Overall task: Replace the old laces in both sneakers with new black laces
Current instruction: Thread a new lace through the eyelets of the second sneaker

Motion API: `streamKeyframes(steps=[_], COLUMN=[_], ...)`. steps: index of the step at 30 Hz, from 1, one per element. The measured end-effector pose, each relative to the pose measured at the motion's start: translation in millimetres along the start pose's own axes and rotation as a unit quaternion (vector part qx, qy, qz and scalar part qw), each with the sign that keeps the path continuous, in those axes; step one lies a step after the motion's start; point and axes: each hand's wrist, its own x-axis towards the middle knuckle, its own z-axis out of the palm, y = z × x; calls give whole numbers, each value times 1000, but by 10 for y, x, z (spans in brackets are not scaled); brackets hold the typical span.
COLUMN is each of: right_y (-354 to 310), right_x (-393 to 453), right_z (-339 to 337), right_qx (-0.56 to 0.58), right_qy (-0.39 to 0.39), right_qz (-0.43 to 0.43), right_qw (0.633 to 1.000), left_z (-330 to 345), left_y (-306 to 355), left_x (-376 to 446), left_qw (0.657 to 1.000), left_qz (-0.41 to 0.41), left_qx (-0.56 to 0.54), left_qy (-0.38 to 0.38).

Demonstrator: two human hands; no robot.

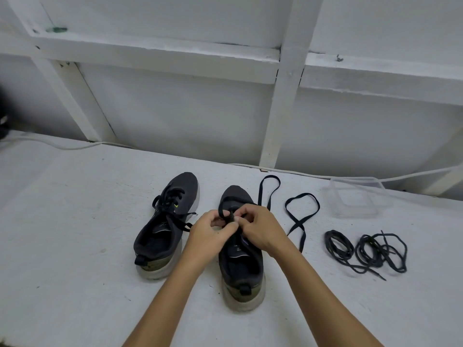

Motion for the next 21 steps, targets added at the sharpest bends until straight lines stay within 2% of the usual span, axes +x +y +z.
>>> streamKeyframes(steps=[4, 7, 8, 10, 11, 12, 13, 15, 16, 18, 21], right_y=[17, 38, 52, 67, 87, 98, 113, 111, 93, 40, -25], right_x=[-53, -152, -191, -251, -260, -253, -233, -218, -219, -203, -161], right_z=[-62, -232, -294, -364, -368, -354, -327, -263, -235, -212, -230], right_qx=[84, 201, 274, 446, 501, 507, 450, 238, 144, 8, -108], right_qy=[-29, -91, -100, -89, -74, -56, -38, -14, -6, 2, 7], right_qz=[2, -18, -21, 10, 32, 55, 75, 75, 57, 8, -33], right_qw=[996, 975, 956, 890, 862, 858, 889, 968, 988, 1000, 994], left_z=[72, 37, 33, 36, 42, 53, 63, 69, 63, 45, 16], left_y=[48, 29, 20, 10, 16, 15, 14, 3, -5, 0, 55], left_x=[4, 4, 5, 13, 15, 20, 23, 24, 24, 22, 35], left_qw=[997, 999, 999, 1000, 1000, 1000, 1000, 1000, 1000, 999, 997], left_qz=[20, -5, -10, -16, -17, -18, -18, -21, -21, -10, 17], left_qx=[56, 26, 16, -5, -9, -6, 0, 12, 15, 26, 71], left_qy=[40, 44, 39, 26, 20, 17, 15, 14, 16, 23, 18])
